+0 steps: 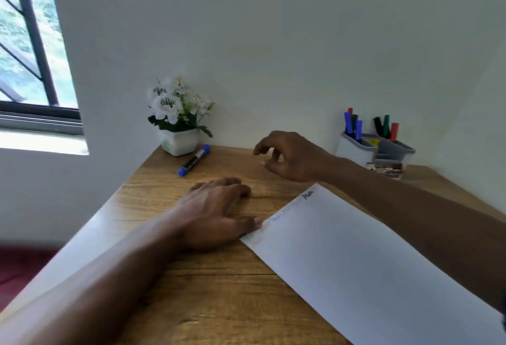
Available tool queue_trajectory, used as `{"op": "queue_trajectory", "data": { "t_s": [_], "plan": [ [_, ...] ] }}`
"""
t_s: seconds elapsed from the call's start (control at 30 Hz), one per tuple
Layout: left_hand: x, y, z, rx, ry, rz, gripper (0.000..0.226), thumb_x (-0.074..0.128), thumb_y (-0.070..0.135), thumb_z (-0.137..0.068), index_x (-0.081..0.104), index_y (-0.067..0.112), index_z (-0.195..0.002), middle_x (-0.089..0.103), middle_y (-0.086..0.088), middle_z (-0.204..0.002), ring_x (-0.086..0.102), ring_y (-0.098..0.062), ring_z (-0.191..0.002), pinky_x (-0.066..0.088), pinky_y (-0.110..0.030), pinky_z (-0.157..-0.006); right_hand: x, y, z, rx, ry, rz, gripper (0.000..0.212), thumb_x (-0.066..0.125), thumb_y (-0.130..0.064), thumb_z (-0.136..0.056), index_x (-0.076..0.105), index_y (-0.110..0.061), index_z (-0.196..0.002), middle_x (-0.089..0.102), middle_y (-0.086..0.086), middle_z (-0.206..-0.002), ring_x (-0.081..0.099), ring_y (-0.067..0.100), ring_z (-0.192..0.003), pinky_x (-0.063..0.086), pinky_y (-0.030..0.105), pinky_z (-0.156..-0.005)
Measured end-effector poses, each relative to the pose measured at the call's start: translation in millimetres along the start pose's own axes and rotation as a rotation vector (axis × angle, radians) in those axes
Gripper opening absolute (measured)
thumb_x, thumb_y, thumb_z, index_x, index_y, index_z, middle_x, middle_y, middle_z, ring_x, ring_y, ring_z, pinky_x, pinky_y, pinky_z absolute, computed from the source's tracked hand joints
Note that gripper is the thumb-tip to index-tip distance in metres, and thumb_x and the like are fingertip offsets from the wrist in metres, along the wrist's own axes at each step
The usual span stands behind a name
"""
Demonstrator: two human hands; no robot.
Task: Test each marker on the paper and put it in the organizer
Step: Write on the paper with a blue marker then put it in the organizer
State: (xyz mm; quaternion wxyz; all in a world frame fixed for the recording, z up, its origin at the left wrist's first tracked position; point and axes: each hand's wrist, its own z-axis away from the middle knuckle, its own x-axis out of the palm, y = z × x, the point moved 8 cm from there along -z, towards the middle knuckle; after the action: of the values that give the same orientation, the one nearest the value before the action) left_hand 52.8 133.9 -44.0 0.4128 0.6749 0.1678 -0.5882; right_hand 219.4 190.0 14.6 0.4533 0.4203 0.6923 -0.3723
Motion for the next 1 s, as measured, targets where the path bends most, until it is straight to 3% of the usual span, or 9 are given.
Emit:
{"op": "queue_trajectory", "data": {
  "t_s": [0.1,0.2,0.3,0.4,0.53,0.7,0.83,0.93,1.0],
  "plan": [
    [-0.4,0.8,-1.2,-0.002,0.007,-0.007,0.075,0.053,0.070,-0.091,0.030,0.042,-0.156,0.019,0.013,-0.167,0.023,-0.016,-0.152,0.021,-0.043,-0.122,19.6,-37.3,-37.7,-0.134,-0.081,0.138,0.043,0.066,-0.025,-0.094,0.058,-0.028,-0.136,0.061,-0.002,-0.122,0.058,0.008,-0.090,0.051,0.032,-0.080],
    [0.0,-0.8,-2.9,0.006,0.028,-0.016,0.075,0.053,0.071,-0.090,0.031,0.041,-0.155,0.021,0.012,-0.167,0.024,-0.015,-0.151,0.021,-0.042,-0.123,35.8,-65.3,-69.6,-0.253,-0.120,0.400,0.051,0.056,-0.020,-0.099,0.046,-0.035,-0.147,0.057,0.002,-0.128,0.062,0.023,-0.098,0.050,0.036,-0.071],
    [0.8,-2.1,-4.6,0.016,0.036,-0.017,0.075,0.053,0.071,-0.089,0.032,0.041,-0.155,0.020,0.012,-0.167,0.024,-0.015,-0.151,0.020,-0.041,-0.123,51.7,-74.7,-91.8,-0.288,-0.160,0.526,0.062,0.056,-0.013,-0.097,0.040,-0.039,-0.151,0.052,0.005,-0.138,0.063,0.028,-0.102,0.040,0.033,-0.064],
    [1.8,-4.0,-6.2,0.026,0.044,-0.018,0.076,0.053,0.072,-0.089,0.033,0.040,-0.155,0.021,0.011,-0.167,0.024,-0.016,-0.151,0.021,-0.042,-0.122,64.5,-75.6,-102.1,-0.329,-0.199,0.587,0.059,0.054,-0.017,-0.099,0.041,-0.041,-0.151,0.045,0.006,-0.150,0.065,0.029,-0.105,0.049,0.035,-0.067],
    [3.0,-5.5,-9.6,0.034,0.057,-0.035,0.077,0.052,0.074,-0.088,0.033,0.041,-0.155,0.021,0.011,-0.167,0.023,-0.017,-0.151,0.020,-0.044,-0.122,59.8,-71.8,-99.1,-0.352,-0.168,0.645,0.033,0.053,-0.025,-0.101,0.058,-0.027,-0.133,0.052,0.012,-0.138,0.064,0.030,-0.107,0.057,0.043,-0.073],
    [0.9,-4.5,-6.6,0.035,0.064,-0.021,0.076,0.052,0.072,-0.089,0.033,0.039,-0.155,0.023,0.009,-0.166,0.021,-0.016,-0.152,0.016,-0.042,-0.121,41.7,-59.1,-80.4,-0.354,-0.081,0.771,0.028,0.047,-0.032,-0.103,0.062,-0.017,-0.121,0.063,0.007,-0.115,0.065,0.026,-0.101,0.052,0.038,-0.065],
    [-1.8,-4.5,-5.3,0.060,0.096,-0.017,0.074,0.054,0.071,-0.088,0.038,0.039,-0.153,0.027,0.009,-0.165,0.028,-0.017,-0.149,0.021,-0.044,-0.122,-10.2,-51.4,-43.1,-0.223,0.114,0.609,0.028,0.050,-0.042,-0.100,0.064,-0.022,-0.114,0.069,-0.001,-0.104,0.068,0.024,-0.093,0.052,0.036,-0.067],
    [-6.3,-3.2,-2.7,0.072,0.147,0.046,0.074,0.056,0.069,-0.088,0.037,0.038,-0.152,0.038,0.007,-0.160,0.041,-0.017,-0.142,0.034,-0.047,-0.117,-58.1,-42.3,5.8,-0.038,0.387,0.209,0.021,0.064,-0.043,-0.092,0.067,-0.023,-0.100,0.072,-0.011,-0.087,0.069,0.015,-0.075,0.054,0.034,-0.068],
    [-13.6,0.7,1.5,0.103,0.231,0.129,0.075,0.056,0.070,-0.089,0.034,0.039,-0.153,0.046,0.006,-0.155,0.049,-0.015,-0.134,0.045,-0.045,-0.109,-76.6,-34.0,40.6,0.085,0.528,-0.118,0.017,0.072,-0.037,-0.088,0.068,-0.022,-0.095,0.072,-0.011,-0.083,0.070,0.011,-0.072,0.056,0.030,-0.067]
  ]
}}
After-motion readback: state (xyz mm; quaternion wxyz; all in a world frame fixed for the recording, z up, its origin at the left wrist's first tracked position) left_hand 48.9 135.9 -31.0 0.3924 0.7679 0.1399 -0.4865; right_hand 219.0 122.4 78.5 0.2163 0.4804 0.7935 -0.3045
